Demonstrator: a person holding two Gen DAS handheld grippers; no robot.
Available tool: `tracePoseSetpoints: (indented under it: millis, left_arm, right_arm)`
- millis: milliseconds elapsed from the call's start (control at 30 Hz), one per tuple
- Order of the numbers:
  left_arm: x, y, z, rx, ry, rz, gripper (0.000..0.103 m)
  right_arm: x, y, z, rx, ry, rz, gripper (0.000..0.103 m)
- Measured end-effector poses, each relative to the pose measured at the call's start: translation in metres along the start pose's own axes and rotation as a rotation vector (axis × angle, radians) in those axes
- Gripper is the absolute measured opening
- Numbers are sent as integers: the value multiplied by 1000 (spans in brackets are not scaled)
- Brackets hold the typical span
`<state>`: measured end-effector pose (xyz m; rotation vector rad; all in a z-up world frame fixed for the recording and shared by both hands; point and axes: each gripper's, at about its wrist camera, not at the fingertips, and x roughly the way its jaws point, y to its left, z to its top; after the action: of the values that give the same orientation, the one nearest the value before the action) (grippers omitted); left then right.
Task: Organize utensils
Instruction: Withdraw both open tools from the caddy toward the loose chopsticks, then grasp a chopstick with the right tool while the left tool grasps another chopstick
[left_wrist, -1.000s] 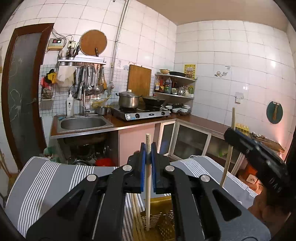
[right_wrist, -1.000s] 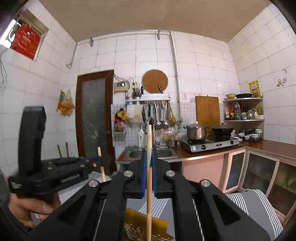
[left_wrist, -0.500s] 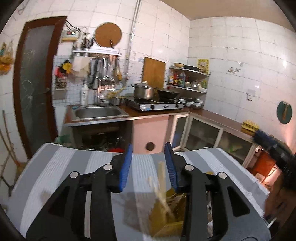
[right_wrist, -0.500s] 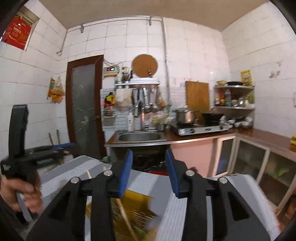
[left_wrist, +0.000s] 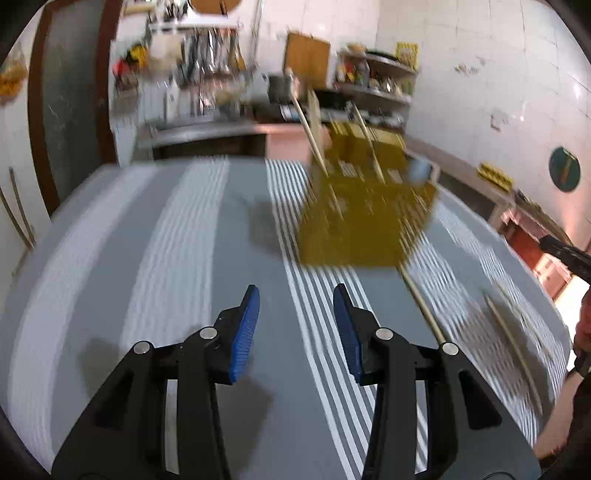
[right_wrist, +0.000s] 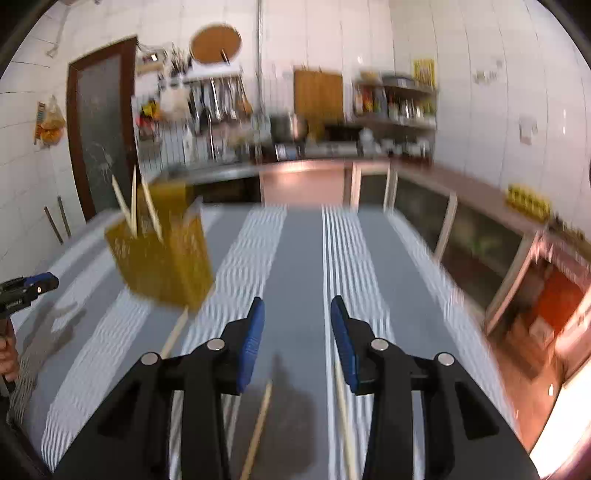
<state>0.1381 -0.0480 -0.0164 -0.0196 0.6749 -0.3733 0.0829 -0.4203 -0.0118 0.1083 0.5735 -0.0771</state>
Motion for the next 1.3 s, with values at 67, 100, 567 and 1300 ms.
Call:
tracePoseSetpoints:
  millis: [67, 100, 567, 1300]
  left_arm:
    - [-2, -6, -24, -25, 45, -38, 43]
    - [-4, -10, -34, -32, 63, -53, 43]
    - [1, -55, -63, 28, 113, -55, 52]
    - [66, -94, -7, 42, 172, -70, 53]
  right_arm:
    - [0, 5, -26, 2, 50, 2, 38]
    - [-1, 6, -36, 7, 64, 1, 38]
    - [14, 29, -80, 16, 167, 26, 37]
    - [93, 35, -52, -40, 317, 21, 9]
